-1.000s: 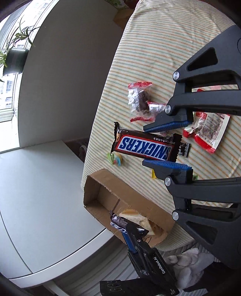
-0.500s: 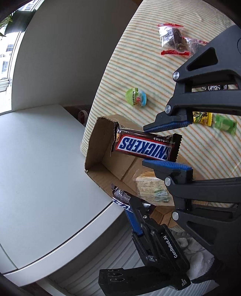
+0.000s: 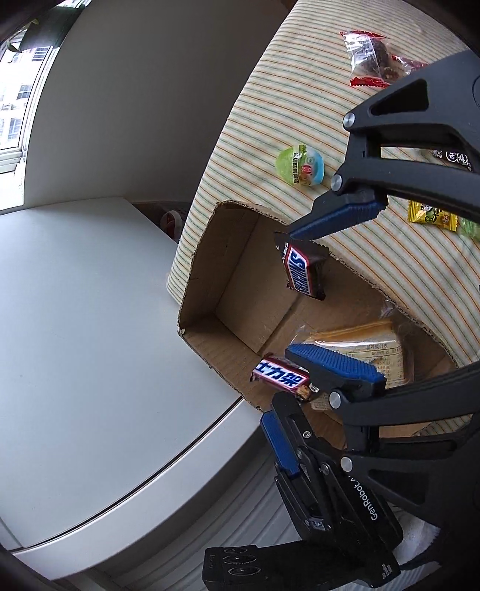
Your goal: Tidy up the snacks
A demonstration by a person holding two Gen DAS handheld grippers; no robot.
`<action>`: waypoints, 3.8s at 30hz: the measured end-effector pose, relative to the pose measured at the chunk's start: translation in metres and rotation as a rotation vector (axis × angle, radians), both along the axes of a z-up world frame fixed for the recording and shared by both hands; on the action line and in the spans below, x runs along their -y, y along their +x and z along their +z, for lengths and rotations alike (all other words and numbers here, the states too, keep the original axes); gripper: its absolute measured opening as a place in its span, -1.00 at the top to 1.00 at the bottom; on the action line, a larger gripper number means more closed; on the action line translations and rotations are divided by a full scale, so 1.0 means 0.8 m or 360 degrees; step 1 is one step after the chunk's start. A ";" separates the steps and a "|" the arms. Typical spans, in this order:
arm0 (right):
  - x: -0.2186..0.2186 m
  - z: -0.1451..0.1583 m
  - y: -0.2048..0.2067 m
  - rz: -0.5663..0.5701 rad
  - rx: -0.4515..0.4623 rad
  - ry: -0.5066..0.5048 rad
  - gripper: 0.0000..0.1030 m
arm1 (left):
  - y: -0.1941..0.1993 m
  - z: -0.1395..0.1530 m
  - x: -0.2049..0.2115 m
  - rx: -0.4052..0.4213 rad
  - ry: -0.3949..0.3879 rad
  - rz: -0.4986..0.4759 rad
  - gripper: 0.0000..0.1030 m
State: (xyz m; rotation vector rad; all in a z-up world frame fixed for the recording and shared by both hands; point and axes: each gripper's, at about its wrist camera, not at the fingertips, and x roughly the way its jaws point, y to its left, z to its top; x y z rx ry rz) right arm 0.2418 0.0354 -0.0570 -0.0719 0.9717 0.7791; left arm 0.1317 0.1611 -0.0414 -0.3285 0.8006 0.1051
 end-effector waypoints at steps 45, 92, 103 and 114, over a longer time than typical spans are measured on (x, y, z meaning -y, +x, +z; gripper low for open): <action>0.336 -0.005 -0.088 -0.0392 0.0029 -0.0193 -0.19 | -0.081 -0.011 0.164 0.0025 -0.0127 -0.0416 0.38; 0.261 -0.092 -0.033 -0.0159 -0.0059 -0.0382 0.15 | -0.041 -0.099 0.227 -0.0226 0.0108 -0.0570 0.60; 0.265 -0.081 -0.048 -0.0183 -0.0046 -0.0349 0.23 | -0.044 -0.096 0.217 -0.0202 0.0051 -0.0542 0.61; 0.285 -0.036 -0.067 -0.0236 0.0024 -0.0226 0.25 | -0.060 -0.066 0.209 -0.0102 -0.0004 -0.0531 0.61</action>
